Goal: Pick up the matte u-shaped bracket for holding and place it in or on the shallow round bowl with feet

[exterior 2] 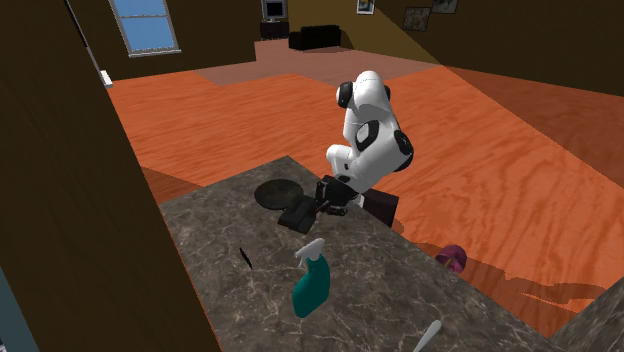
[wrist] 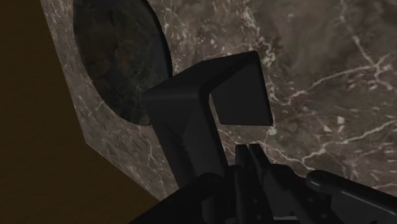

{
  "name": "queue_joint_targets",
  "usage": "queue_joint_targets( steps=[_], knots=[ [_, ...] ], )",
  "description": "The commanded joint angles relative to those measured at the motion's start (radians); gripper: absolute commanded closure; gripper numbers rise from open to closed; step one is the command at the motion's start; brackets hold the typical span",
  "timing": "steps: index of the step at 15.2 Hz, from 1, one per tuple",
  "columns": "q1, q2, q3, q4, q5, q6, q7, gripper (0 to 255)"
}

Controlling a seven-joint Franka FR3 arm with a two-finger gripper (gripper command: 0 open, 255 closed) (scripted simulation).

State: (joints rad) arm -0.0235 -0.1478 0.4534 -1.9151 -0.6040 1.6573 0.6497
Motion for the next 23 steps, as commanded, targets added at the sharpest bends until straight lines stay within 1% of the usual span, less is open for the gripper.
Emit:
queue_joint_targets(
  steps=[1,4,5,6,7,8,10,11,18,23],
  knots=[
    [0.000,0.000,0.000,0.000,0.000,0.000,0.000,255],
    [0.000,0.000,0.000,0.000,0.000,0.000,0.000,255],
    [0.000,0.000,0.000,0.000,0.000,0.000,0.000,0],
    [-0.018,-0.021,-0.055,0.021,0.108,0.036,-0.133,0],
    [-0.033,-0.024,-0.110,0.054,0.216,0.050,-0.265,0],
    [-0.047,-0.011,-0.166,0.098,0.323,0.044,-0.394,0],
    [-0.083,0.063,-0.265,0.222,0.529,-0.023,-0.633,0],
    [-0.102,0.103,-0.294,0.277,0.600,-0.064,-0.712,0],
    [-0.107,0.086,-0.291,0.163,0.603,0.034,-0.714,0],
    [-0.107,0.085,-0.291,0.154,0.603,0.042,-0.714,0]
  ],
)
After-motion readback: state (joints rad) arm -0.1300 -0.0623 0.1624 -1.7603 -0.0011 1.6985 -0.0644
